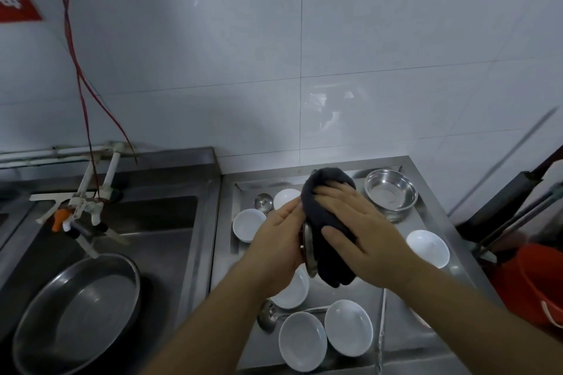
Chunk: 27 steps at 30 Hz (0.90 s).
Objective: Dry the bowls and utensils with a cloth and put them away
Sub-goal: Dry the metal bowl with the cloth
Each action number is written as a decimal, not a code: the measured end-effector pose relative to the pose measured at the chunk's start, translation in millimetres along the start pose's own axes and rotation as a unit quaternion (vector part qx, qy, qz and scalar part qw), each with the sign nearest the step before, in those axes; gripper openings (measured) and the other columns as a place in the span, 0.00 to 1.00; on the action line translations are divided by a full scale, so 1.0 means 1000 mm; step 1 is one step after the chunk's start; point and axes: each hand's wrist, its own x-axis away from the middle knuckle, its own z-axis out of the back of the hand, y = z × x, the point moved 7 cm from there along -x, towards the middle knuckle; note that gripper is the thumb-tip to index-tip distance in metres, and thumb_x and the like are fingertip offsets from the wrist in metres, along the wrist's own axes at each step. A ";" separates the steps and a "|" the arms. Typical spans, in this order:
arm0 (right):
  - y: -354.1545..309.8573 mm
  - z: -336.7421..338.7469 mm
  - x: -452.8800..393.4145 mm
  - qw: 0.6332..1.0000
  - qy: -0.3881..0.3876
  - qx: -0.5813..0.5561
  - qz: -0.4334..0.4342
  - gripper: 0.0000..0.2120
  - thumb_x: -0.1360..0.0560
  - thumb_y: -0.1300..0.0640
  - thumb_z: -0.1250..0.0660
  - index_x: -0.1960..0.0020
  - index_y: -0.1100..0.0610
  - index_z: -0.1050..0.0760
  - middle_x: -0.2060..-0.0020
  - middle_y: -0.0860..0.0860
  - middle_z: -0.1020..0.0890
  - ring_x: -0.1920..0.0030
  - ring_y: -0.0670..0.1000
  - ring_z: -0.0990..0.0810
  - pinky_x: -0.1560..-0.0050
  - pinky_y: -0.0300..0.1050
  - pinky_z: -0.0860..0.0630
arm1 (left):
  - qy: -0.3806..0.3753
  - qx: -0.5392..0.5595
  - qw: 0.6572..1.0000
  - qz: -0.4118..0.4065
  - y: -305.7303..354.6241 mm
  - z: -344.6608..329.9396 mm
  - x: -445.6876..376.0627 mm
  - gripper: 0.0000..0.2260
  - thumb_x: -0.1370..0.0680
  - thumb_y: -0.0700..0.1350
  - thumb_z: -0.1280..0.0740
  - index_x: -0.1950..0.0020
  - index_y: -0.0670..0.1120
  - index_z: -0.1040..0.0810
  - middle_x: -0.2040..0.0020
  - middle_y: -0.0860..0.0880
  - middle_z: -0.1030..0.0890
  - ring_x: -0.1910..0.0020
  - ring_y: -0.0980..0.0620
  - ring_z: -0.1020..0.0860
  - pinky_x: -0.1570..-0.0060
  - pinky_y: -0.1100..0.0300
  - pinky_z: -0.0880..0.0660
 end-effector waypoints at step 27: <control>0.052 -0.083 0.004 0.562 0.117 -0.651 -0.496 0.22 0.17 0.46 0.40 0.48 0.58 0.11 0.49 0.57 0.11 0.50 0.56 0.11 0.48 0.50 0.15 | 0.073 -0.088 0.978 -0.173 0.021 -0.007 -0.006 0.16 0.15 0.51 0.40 0.31 0.59 0.18 0.38 0.51 0.14 0.36 0.51 0.17 0.38 0.58 0.19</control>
